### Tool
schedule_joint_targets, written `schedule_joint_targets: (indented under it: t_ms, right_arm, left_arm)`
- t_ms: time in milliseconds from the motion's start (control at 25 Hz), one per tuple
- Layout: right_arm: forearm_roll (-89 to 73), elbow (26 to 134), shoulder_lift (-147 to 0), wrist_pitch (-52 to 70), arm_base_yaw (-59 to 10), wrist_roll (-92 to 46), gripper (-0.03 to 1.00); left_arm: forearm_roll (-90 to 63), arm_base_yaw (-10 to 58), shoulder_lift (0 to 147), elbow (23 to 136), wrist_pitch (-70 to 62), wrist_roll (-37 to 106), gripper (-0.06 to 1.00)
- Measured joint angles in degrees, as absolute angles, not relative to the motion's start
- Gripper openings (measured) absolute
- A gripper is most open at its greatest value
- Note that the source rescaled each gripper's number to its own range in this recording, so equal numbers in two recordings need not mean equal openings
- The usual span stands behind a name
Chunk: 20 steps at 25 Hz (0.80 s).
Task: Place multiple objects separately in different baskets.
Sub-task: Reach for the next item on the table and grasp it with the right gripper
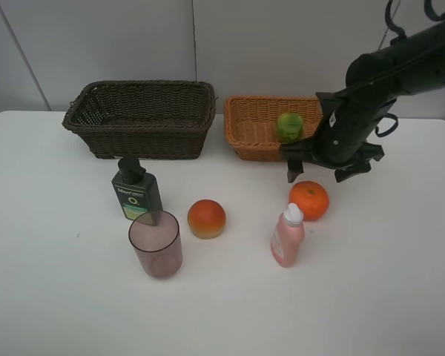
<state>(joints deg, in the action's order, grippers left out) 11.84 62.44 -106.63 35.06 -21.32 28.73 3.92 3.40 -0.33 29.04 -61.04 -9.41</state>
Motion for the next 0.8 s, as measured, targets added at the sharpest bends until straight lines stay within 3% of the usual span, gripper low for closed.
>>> schedule_joint_targets:
  t_ms: [800]
  right_arm:
    - [11.8, 61.2, -113.6, 29.9, -21.3, 29.0, 0.90]
  left_arm:
    - [3.9, 3.4, -0.3, 29.0, -61.0, -9.4, 1.00]
